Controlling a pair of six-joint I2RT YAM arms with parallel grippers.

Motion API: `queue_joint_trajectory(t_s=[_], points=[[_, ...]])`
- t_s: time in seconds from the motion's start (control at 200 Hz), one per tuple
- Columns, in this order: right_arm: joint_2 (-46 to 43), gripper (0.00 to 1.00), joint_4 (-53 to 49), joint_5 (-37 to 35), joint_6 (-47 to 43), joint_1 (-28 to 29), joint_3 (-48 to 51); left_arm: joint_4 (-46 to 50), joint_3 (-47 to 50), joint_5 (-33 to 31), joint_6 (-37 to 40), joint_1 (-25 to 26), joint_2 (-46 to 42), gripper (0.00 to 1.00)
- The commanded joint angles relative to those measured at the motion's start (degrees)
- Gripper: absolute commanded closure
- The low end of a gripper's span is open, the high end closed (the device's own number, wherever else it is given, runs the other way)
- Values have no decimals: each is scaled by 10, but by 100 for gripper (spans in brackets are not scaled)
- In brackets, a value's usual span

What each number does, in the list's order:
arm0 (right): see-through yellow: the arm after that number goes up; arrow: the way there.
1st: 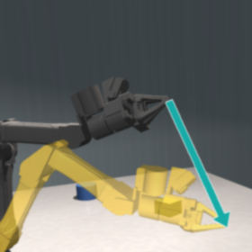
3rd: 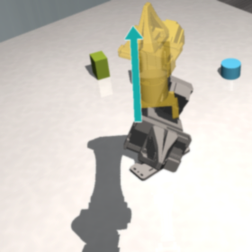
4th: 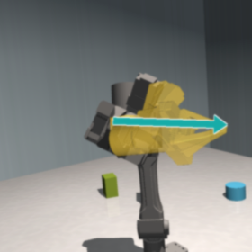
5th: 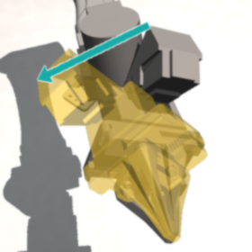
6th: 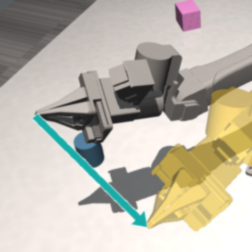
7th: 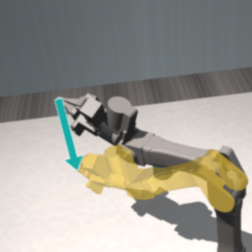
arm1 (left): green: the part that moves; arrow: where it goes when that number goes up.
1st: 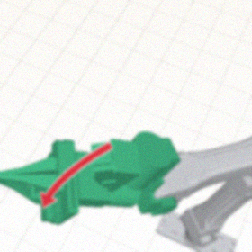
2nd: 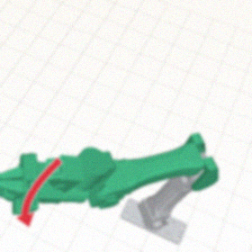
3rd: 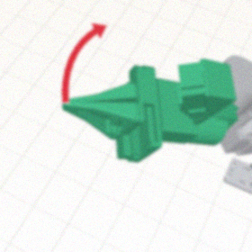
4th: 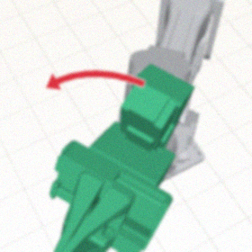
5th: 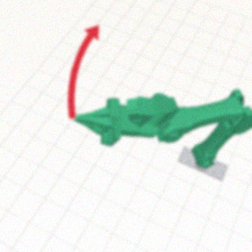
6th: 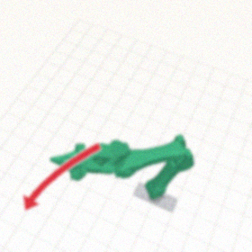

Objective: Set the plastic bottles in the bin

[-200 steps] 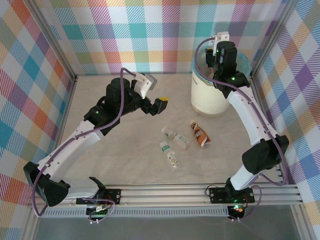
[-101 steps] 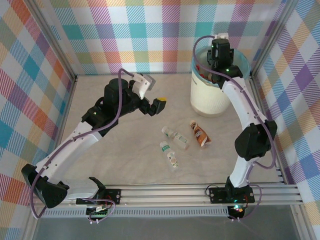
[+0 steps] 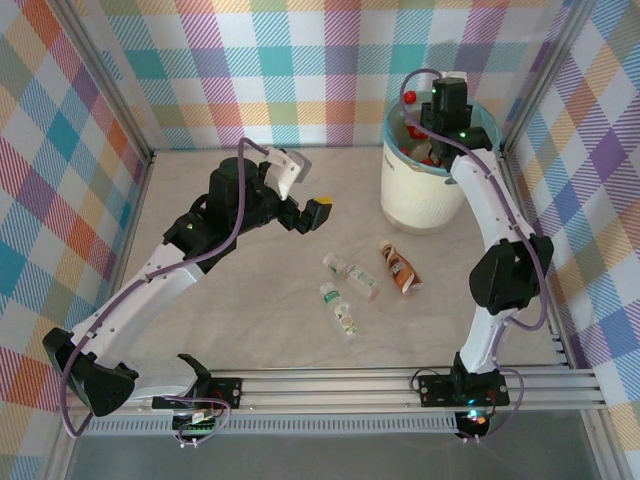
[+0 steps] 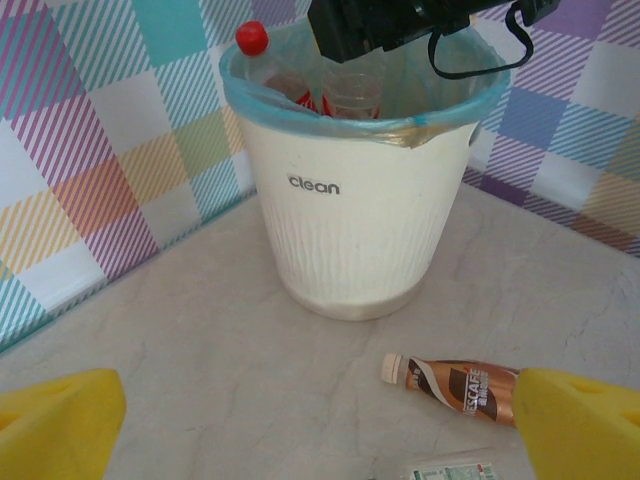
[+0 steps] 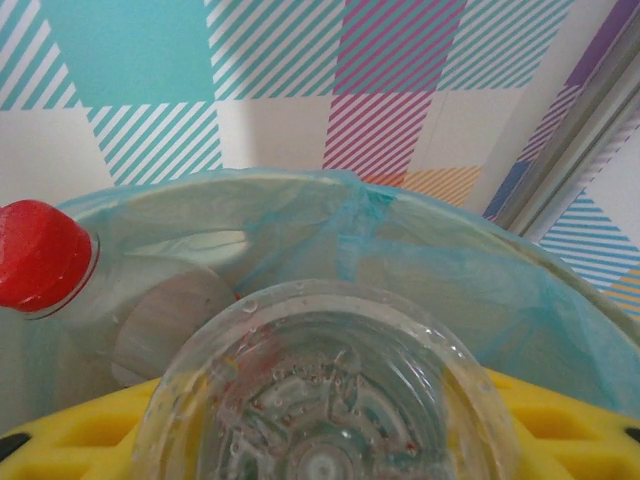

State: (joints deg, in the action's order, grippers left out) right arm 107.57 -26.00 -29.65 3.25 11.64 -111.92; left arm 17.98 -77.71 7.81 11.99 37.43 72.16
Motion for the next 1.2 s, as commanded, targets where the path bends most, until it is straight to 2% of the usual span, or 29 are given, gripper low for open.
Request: queue_joint_trajectory(t_s=[0.0, 0.655, 0.825, 0.895, 1.005, 1.07, 1.195], points=[[51, 41, -114, 62, 41, -8, 5, 3, -10, -3, 3, 4, -10, 1], [149, 36, -167, 78, 10, -72, -29, 12, -17, 3, -5, 5, 0, 1], [140, 34, -185, 105, 14, -72, -60, 17, -24, 1, -5, 5, 2, 1], [125, 31, -191, 119, 17, -71, -79, 18, -26, -1, -4, 4, 3, 1], [104, 20, -210, 131, 23, -70, -112, 16, -28, -3, -6, 5, 3, 1], [83, 15, -196, 144, 19, -68, -87, 16, -30, -8, -13, 5, 6, 1], [63, 13, -223, 147, 57, -67, -77, 31, -44, -21, -24, 5, 16, 1]])
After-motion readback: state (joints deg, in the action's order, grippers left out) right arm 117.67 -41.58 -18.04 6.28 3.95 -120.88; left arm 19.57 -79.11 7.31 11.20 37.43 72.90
